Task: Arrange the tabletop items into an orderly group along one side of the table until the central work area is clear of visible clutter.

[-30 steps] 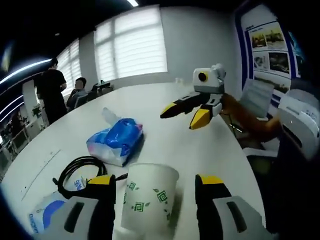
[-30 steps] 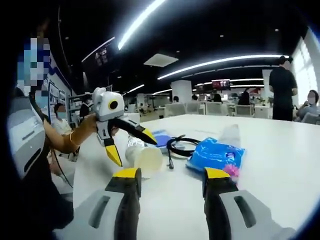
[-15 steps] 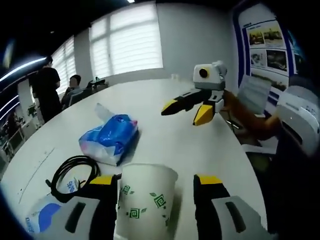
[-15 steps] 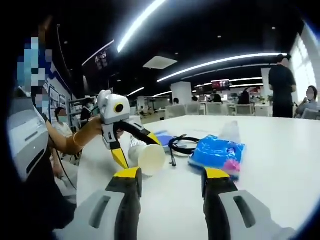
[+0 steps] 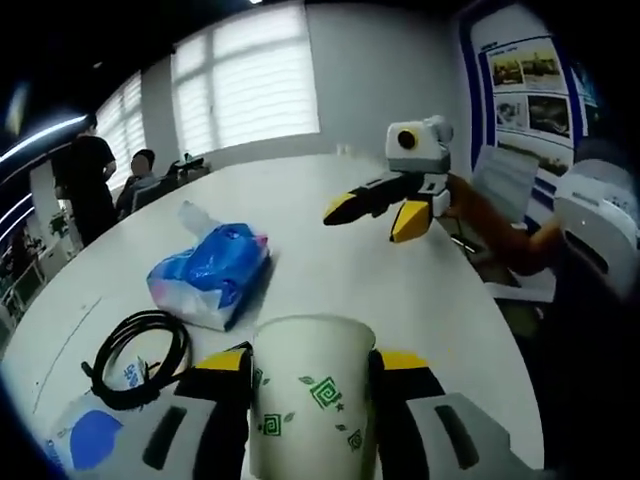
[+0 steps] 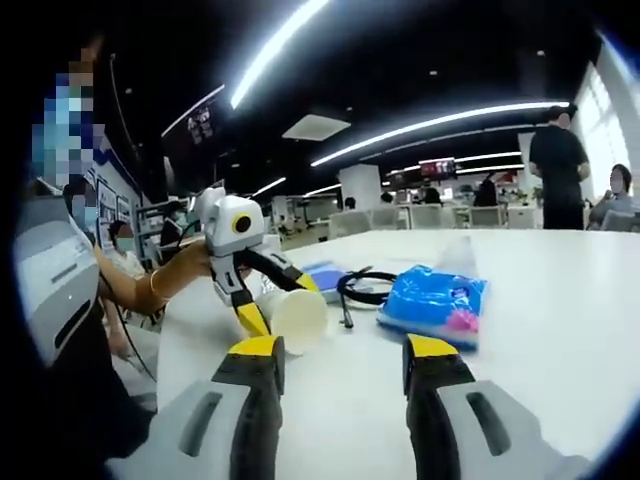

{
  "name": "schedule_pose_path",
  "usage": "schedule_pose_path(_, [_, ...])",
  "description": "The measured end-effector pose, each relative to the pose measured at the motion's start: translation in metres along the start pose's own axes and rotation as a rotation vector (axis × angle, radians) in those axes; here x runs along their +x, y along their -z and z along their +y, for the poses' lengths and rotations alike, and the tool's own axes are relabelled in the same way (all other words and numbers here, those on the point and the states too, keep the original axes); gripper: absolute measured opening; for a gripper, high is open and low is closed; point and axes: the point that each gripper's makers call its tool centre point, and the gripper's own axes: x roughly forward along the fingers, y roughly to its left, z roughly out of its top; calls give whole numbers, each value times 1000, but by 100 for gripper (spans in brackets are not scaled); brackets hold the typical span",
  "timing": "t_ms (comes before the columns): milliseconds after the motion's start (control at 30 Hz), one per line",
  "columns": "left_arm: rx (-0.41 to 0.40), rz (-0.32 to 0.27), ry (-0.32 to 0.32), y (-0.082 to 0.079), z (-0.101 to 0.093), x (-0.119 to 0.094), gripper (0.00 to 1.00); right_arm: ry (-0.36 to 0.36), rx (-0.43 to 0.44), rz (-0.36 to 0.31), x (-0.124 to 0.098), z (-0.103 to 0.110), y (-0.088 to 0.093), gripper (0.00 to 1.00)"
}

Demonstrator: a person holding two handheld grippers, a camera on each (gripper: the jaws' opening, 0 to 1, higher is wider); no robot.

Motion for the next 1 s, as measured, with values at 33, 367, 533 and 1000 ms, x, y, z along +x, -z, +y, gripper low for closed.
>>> schedule_pose_path(33, [-2, -5, 1, 0, 0, 0, 47, 0, 3, 2, 0, 0, 1, 45])
schedule_pose_path(367, [-25, -13, -18, -1, 5, -3, 46, 3, 13, -5, -2, 0, 1, 45])
schedule_pose_path(533, [-26, -25, -20, -5, 5, -7, 46, 3, 11, -7, -2, 1, 0, 45])
schedule_pose_path(1000, [7, -117, -48, -32, 3, -29, 45, -2, 5, -25, -4, 7, -7, 45])
